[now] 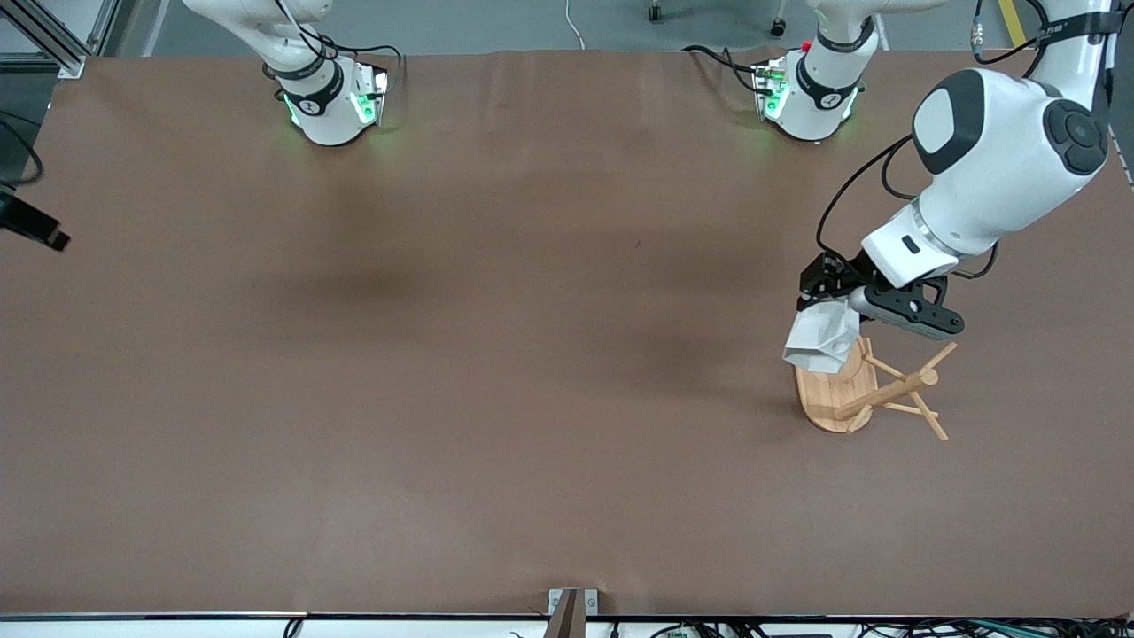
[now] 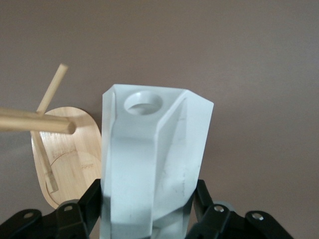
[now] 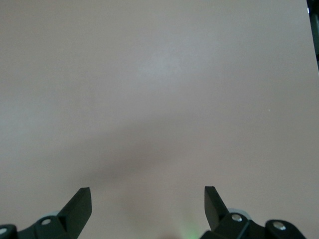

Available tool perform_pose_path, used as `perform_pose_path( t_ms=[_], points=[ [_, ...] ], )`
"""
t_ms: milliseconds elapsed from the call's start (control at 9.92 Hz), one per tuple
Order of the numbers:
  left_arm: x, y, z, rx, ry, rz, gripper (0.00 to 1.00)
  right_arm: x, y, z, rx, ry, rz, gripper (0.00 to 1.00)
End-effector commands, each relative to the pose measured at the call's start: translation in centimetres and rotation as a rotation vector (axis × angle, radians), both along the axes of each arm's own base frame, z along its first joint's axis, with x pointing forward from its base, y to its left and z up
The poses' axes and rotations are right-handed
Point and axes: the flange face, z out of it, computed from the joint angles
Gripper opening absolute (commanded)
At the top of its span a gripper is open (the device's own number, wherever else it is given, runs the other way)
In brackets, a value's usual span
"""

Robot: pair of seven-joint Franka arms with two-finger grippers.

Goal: Hang cup on rack
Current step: 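Lower the cup with the left gripper, threading its handle onto a peg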

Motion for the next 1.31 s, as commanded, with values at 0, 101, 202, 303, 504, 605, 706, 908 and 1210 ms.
perform_pose_path(
  t_ms=[0, 101, 202, 303, 504, 605, 706, 908, 1210],
  points=[
    [-1.7, 1.2, -3.1, 0.003, 0.018, 0.042, 0.0, -1.3, -2.1, 2.9, 0.045, -0.003, 0.039, 1.0],
    [-1.7, 1.2, -3.3, 0.005, 0.02, 0.032, 0.0, -1.2, -2.0, 2.9, 0.037, -0.002, 0.05, 1.0],
    [-1.6, 1.3, -3.6, 0.005, 0.023, 0.027, 0.0, -1.2, -1.8, 2.9, 0.039, -0.002, 0.055, 1.0],
    [-1.4, 1.3, -3.6, 0.004, 0.021, 0.026, 0.0, -1.2, -2.1, 2.9, 0.043, -0.004, 0.05, 1.0],
    [-0.9, 1.2, -3.4, 0.002, 0.015, 0.023, 0.0, -1.1, -1.8, 2.9, 0.043, -0.005, 0.053, 1.0],
    [-0.5, 1.1, -3.5, 0.0, 0.013, 0.021, 0.0, -0.9, -1.8, 2.9, 0.04, -0.015, 0.056, 1.0],
    [0.0, 1.1, -3.6, -0.003, 0.013, 0.019, 0.0, -0.8, -1.7, 2.9, 0.038, -0.023, 0.058, 1.0],
    [0.5, 1.0, -4.0, -0.005, 0.006, 0.021, 0.0, -0.4, -0.1, 2.9, 0.027, -0.018, 0.102, 1.0],
    [1.1, 1.0, -4.8, -0.005, -0.003, 0.025, 0.0, -0.1, 0.9, 2.8, 0.024, -0.017, 0.112, 1.0]
  ],
)
